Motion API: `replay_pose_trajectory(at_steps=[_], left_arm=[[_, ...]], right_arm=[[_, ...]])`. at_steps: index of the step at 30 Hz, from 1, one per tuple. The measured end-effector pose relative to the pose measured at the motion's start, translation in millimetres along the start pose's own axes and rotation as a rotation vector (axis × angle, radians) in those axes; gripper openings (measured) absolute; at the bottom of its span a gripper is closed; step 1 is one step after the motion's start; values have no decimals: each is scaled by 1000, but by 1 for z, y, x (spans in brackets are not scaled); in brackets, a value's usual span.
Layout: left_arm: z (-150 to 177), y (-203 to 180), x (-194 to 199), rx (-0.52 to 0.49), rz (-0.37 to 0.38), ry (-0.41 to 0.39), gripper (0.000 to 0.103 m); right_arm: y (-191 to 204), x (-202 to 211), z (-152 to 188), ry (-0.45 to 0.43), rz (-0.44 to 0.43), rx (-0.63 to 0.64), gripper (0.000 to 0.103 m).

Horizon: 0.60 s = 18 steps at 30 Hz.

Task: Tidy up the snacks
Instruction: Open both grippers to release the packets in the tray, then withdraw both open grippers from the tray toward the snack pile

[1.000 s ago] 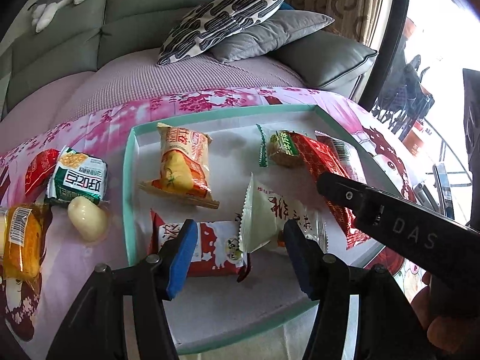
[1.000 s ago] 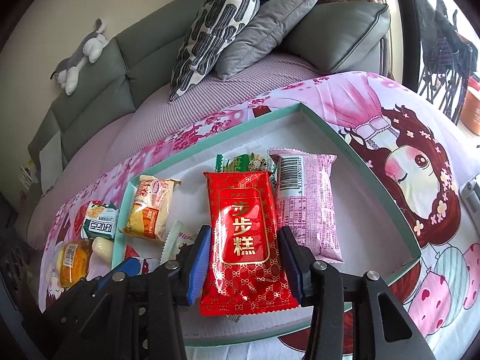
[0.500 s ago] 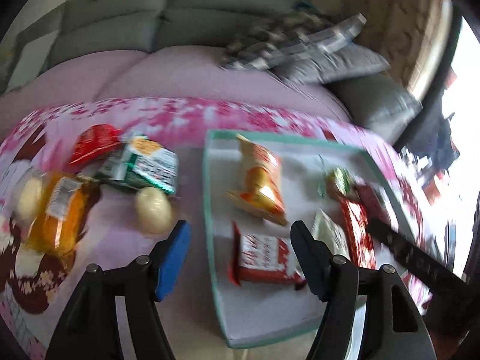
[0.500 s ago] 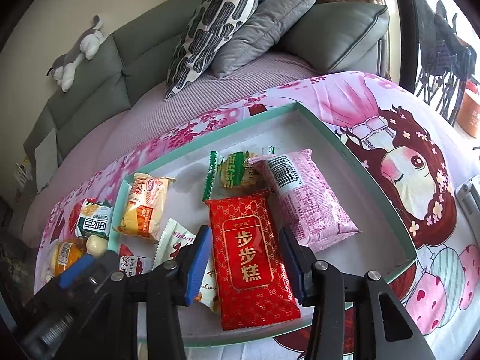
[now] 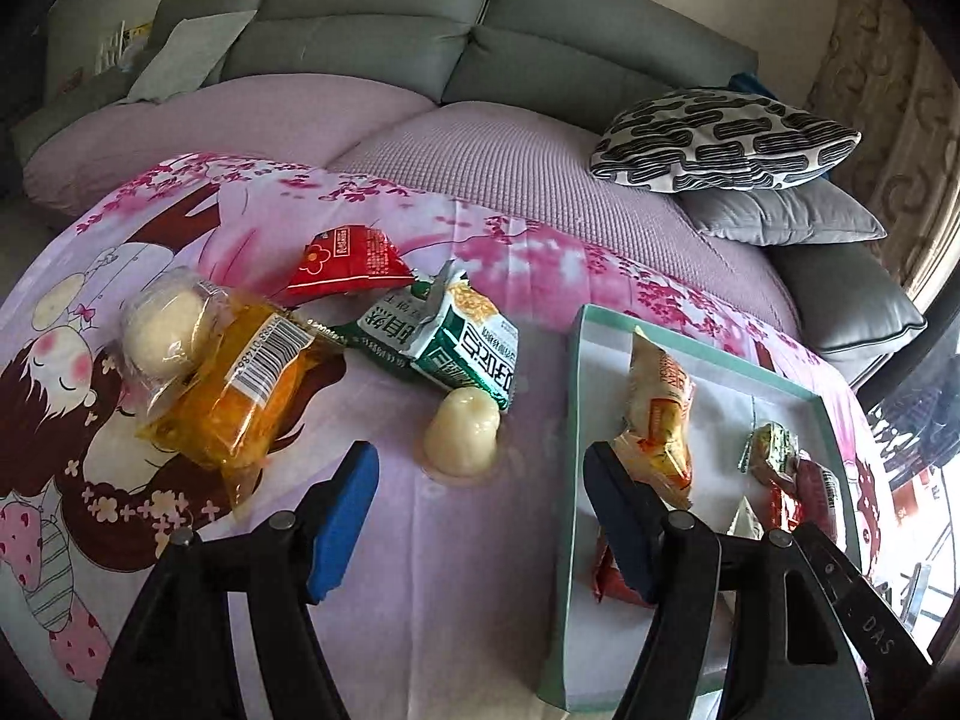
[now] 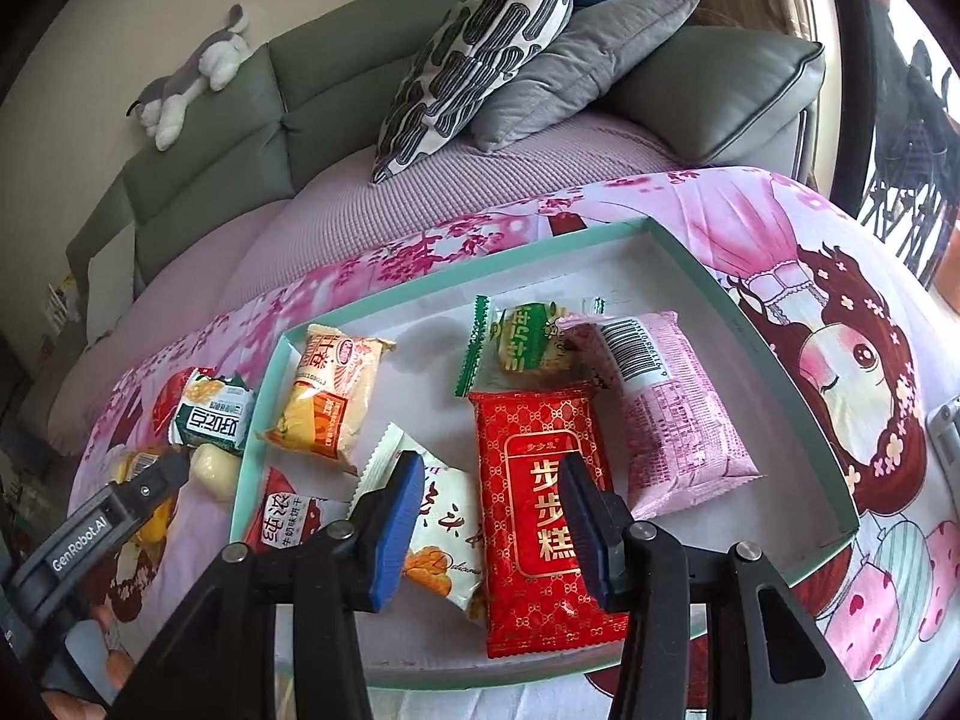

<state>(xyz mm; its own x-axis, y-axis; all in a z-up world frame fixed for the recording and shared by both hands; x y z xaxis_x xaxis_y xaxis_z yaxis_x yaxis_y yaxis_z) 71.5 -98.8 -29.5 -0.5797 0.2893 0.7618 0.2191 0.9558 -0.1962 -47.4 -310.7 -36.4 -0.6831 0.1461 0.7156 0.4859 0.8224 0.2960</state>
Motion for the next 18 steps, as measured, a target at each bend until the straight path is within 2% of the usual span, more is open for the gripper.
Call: replay_pose_trajectory(at_steps=[2, 3, 5, 8, 10, 13, 15, 18], left_arm=[[1, 0, -1, -5, -7, 3, 72], [1, -1, -1, -9, -12, 4, 76], [2, -2, -3, -20, -31, 5, 92], [3, -2, -3, -32, -54, -4, 93], [3, -2, -2, -38, -65, -9, 93], [3, -1, -2, -51, -110, -22, 95], [3, 0, -3, -65, -143, -26, 95], [3, 1, -4, -75, -170, -28, 95]], right_arm=[[0, 0, 0, 1, 5, 0, 50], [-1, -1, 0, 1, 10, 1, 52], [-1, -2, 0, 3, 27, 11, 63], [0, -3, 0, 7, 47, 24, 65], [0, -4, -1, 12, 52, 28, 73], [0, -6, -1, 15, 67, 40, 77], [1, -7, 0, 16, 79, 49, 86], [2, -7, 0, 13, 91, 60, 88]])
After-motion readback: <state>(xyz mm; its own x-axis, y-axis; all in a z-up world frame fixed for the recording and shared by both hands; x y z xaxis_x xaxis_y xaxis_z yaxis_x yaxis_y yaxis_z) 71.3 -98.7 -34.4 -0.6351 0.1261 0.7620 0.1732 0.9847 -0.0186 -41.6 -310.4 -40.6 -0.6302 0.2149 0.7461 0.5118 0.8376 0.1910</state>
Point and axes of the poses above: each gripper's, at about its wrist camera, not at the fingertips, and x roughly against the way its jaws point, y to its left, z to its underside, the point moved 3 cm from there along -x, roughly the way its jaws point, and after that the axes turned 3 degrees about -z, right-handed, at the moved point
